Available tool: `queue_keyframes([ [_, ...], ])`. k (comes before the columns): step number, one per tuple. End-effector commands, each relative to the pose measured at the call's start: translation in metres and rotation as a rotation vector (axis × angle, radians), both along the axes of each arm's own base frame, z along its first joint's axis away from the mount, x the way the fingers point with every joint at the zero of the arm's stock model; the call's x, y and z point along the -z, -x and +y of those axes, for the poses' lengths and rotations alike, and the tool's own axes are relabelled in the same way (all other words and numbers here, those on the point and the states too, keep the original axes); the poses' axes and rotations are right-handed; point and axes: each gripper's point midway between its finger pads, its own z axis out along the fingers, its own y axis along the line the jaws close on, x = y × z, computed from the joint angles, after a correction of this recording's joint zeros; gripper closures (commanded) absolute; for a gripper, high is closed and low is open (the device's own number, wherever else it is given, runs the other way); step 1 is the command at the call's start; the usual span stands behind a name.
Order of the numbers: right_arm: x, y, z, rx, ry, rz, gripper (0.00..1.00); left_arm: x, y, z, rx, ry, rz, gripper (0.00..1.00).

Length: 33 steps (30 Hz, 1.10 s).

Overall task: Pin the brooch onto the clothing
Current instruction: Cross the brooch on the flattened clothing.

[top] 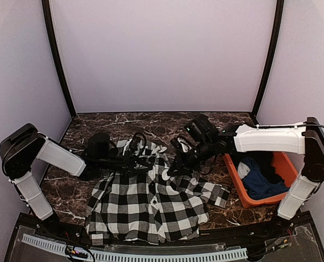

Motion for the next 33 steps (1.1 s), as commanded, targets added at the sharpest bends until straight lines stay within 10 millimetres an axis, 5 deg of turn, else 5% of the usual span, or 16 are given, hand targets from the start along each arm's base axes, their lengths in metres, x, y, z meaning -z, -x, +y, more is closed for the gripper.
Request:
queue_keyframes([
  [1,-0.006,-0.017,0.006,0.06,-0.013,0.01,1.0,-0.025,0.01,0.002,0.039,0.031,-0.099,0.99],
  [14,-0.012,-0.025,0.021,0.054,-0.034,0.05,1.0,-0.017,0.024,-0.002,0.075,-0.067,-0.181,0.99],
  [25,0.004,-0.001,0.009,-0.01,0.066,0.105,1.0,-0.022,0.016,0.001,0.035,-0.118,-0.271,0.99],
  [33,0.004,-0.004,0.017,-0.013,0.068,0.118,1.0,-0.023,0.02,-0.003,0.052,-0.104,-0.27,0.99],
])
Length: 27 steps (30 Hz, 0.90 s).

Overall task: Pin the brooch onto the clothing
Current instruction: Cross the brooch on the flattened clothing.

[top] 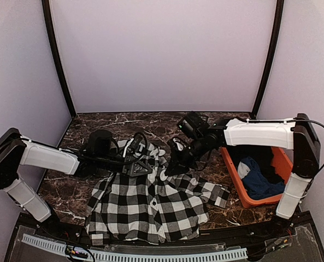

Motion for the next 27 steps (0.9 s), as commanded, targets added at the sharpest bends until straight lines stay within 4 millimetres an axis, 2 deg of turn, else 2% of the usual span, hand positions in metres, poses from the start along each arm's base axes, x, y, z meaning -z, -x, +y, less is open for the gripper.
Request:
queue_keyframes([
  [1,-0.001,0.002,0.01,-0.025,0.0,0.015,1.0,-0.013,0.001,-0.004,0.014,0.022,-0.045,0.99],
  [18,0.003,0.007,0.024,-0.07,0.031,0.025,1.0,-0.013,0.004,-0.007,0.03,0.017,-0.06,0.99],
  [27,0.006,0.021,0.022,-0.161,0.102,0.004,1.0,-0.011,0.003,-0.006,0.03,-0.013,-0.073,0.99],
])
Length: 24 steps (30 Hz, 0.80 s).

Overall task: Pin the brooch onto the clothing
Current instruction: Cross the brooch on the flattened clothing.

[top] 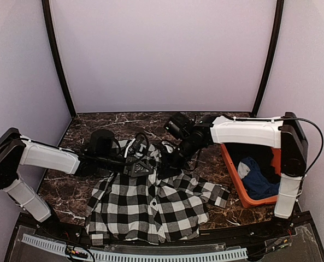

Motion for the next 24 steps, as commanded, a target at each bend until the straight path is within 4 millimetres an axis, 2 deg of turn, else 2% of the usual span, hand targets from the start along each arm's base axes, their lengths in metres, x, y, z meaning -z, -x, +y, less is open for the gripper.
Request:
queue_keyframes([
  [1,0.004,0.009,-0.004,-0.06,0.058,-0.025,1.0,-0.012,0.001,-0.002,0.014,0.004,-0.04,0.99],
  [10,0.004,0.002,-0.015,-0.117,0.13,-0.132,1.0,-0.008,0.003,-0.002,0.025,-0.012,-0.035,0.99],
  [24,0.011,0.028,-0.002,-0.296,0.134,-0.132,1.0,-0.005,0.005,-0.004,0.03,-0.025,-0.036,0.99],
])
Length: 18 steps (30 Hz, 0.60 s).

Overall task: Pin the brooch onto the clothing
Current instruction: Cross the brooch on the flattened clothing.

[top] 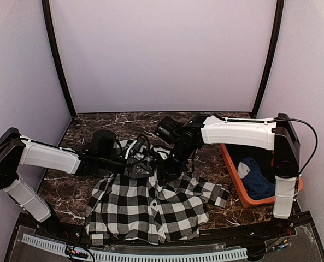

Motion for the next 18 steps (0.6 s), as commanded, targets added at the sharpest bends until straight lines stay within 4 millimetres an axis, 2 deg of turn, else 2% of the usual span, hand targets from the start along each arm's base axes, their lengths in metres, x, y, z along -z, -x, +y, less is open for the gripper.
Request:
queue_keyframes([
  [1,-0.001,0.01,0.001,-0.079,0.015,-0.005,1.0,-0.01,0.0,-0.003,0.015,0.009,-0.038,1.0],
  [8,-0.002,0.016,-0.001,-0.157,0.016,0.007,1.0,-0.006,0.004,-0.005,0.033,-0.009,-0.041,0.99],
  [11,-0.005,0.012,-0.002,-0.156,0.027,-0.004,1.0,-0.005,0.006,-0.007,0.046,-0.015,-0.037,0.99],
  [12,-0.005,0.008,-0.004,-0.139,0.028,-0.003,1.0,-0.004,0.007,-0.008,0.05,-0.016,-0.033,0.95],
  [14,-0.009,0.0,-0.007,-0.1,0.017,-0.007,1.0,-0.004,0.009,-0.008,0.051,-0.014,-0.026,0.7],
  [17,-0.011,-0.007,-0.01,-0.075,0.003,-0.001,1.0,-0.007,0.009,-0.007,0.047,-0.004,-0.029,0.51],
  [18,-0.011,-0.006,-0.01,-0.072,-0.001,0.007,1.0,-0.01,0.009,-0.006,0.043,0.0,-0.034,0.41],
])
